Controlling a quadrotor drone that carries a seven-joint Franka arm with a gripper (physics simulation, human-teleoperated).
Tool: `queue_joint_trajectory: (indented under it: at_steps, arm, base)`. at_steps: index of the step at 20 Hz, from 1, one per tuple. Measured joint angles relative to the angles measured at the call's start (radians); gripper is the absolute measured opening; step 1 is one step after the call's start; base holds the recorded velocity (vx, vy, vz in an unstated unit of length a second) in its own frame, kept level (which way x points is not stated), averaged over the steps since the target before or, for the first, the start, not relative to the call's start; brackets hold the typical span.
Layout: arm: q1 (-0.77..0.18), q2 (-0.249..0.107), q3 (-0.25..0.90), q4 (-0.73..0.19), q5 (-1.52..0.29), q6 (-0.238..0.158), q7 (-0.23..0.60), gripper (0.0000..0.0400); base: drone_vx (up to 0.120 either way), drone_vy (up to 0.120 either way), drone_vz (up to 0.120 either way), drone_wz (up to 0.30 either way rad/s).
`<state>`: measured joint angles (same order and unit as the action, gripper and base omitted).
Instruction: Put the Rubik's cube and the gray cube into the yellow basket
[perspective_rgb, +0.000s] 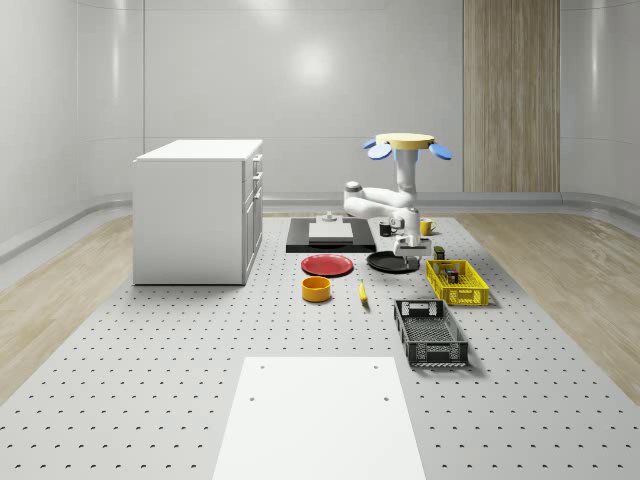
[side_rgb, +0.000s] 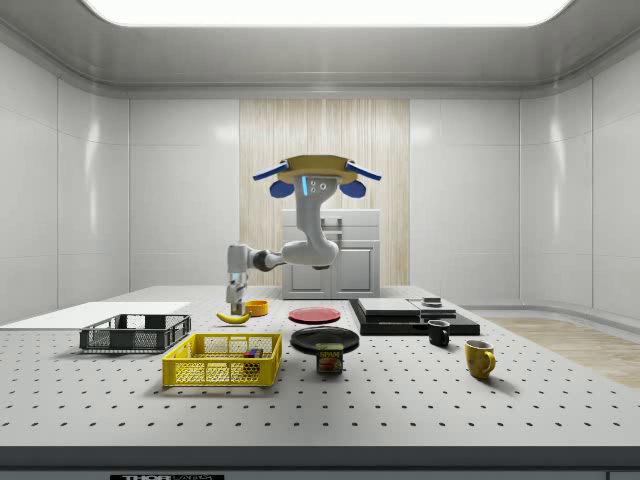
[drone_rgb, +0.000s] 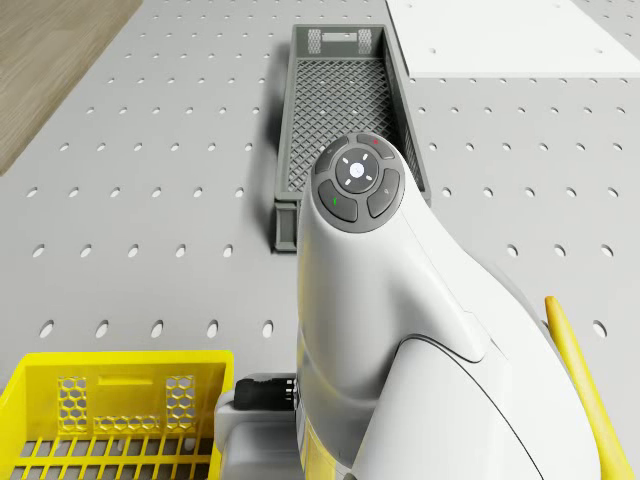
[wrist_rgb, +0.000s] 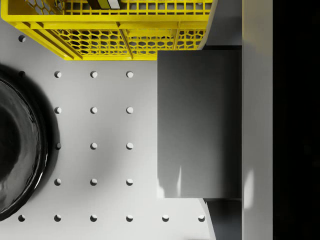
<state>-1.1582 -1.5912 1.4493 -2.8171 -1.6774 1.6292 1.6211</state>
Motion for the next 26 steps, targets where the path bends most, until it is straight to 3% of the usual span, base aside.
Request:
queue_joint_trajectory:
  at_steps: [26]
  arm:
    - [-0.001,-0.01,0.001,0.0,0.004,0.009,0.001,0.025]
  base:
    - [0.0,0.12,0.0,0.0]
